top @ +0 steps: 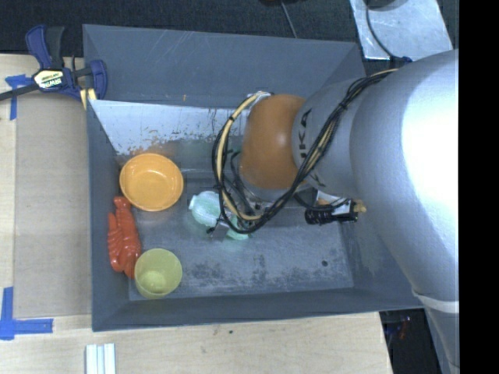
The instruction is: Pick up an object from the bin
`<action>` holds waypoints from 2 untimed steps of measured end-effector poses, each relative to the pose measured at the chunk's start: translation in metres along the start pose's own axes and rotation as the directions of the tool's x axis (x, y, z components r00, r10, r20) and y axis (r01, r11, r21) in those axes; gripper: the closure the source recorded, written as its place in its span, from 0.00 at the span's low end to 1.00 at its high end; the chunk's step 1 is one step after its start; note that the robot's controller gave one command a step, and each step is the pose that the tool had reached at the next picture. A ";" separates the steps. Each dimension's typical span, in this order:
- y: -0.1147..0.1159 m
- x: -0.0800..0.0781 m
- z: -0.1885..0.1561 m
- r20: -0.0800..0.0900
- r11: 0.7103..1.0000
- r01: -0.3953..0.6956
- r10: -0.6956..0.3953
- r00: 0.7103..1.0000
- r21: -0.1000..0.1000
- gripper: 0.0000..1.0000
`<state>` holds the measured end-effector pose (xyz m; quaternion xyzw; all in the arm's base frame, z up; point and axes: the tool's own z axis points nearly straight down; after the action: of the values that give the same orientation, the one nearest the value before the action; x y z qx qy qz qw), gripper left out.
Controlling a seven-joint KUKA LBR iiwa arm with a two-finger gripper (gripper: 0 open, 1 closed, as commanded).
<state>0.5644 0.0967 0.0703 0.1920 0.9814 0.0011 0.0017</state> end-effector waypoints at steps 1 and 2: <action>0.000 0.000 -0.014 0.001 1.000 0.001 -0.001 1.000 -0.001 1.00; -0.001 0.000 -0.037 0.000 1.000 0.003 -0.003 1.000 0.000 1.00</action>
Offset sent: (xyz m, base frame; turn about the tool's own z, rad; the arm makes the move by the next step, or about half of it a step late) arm -0.0006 -0.0001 0.0570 -0.0006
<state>0.5636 0.0960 0.1068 0.1907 0.9816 0.0010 0.0016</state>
